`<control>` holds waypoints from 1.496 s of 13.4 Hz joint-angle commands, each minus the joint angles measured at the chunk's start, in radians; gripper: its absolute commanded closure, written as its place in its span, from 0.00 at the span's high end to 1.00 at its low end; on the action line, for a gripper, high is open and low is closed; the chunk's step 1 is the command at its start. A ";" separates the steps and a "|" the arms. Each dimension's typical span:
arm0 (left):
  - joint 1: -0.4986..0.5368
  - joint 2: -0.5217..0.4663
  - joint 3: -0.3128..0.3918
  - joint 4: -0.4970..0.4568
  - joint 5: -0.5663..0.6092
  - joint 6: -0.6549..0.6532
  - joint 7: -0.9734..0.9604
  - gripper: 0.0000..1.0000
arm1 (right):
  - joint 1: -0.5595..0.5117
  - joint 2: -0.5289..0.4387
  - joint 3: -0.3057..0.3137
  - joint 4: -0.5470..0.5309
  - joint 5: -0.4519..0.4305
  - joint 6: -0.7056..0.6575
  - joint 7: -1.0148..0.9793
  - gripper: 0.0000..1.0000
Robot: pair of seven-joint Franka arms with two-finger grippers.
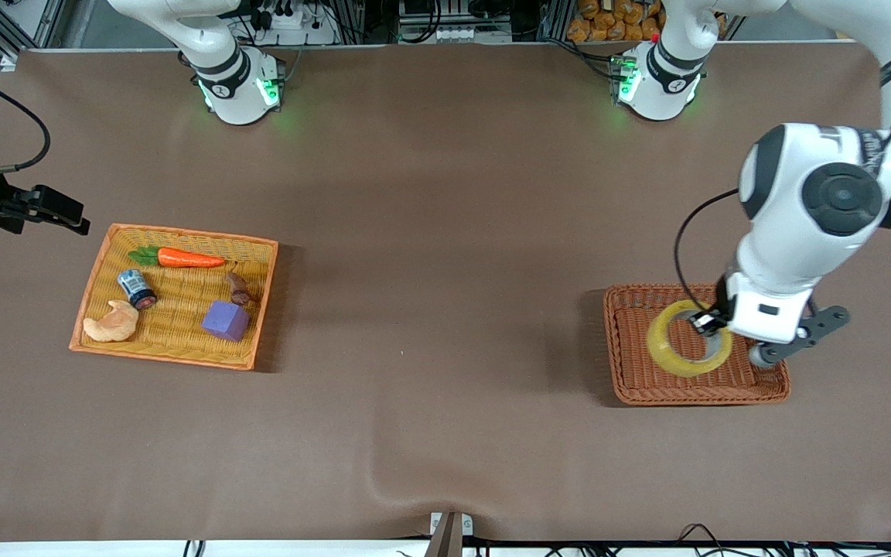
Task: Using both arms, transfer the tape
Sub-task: 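Lift the tape roll with the left gripper and carry it into the basket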
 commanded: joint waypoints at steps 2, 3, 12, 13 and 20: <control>0.057 -0.037 -0.013 -0.135 -0.019 0.102 0.172 0.00 | -0.018 0.012 0.012 0.025 0.015 -0.014 0.006 1.00; 0.065 -0.038 -0.013 -0.178 -0.019 0.156 0.195 0.00 | -0.018 0.012 0.012 0.025 0.015 -0.014 0.007 1.00; 0.143 0.051 -0.011 -0.452 -0.019 0.574 0.209 0.00 | -0.021 0.013 0.011 0.019 0.015 -0.011 0.004 1.00; 0.163 0.071 -0.011 -0.450 -0.018 0.601 0.209 0.00 | -0.021 0.013 0.011 0.019 0.015 -0.013 0.004 1.00; 0.163 0.092 -0.011 -0.416 -0.016 0.631 0.211 1.00 | -0.042 0.000 0.009 0.013 0.015 -0.014 -0.012 1.00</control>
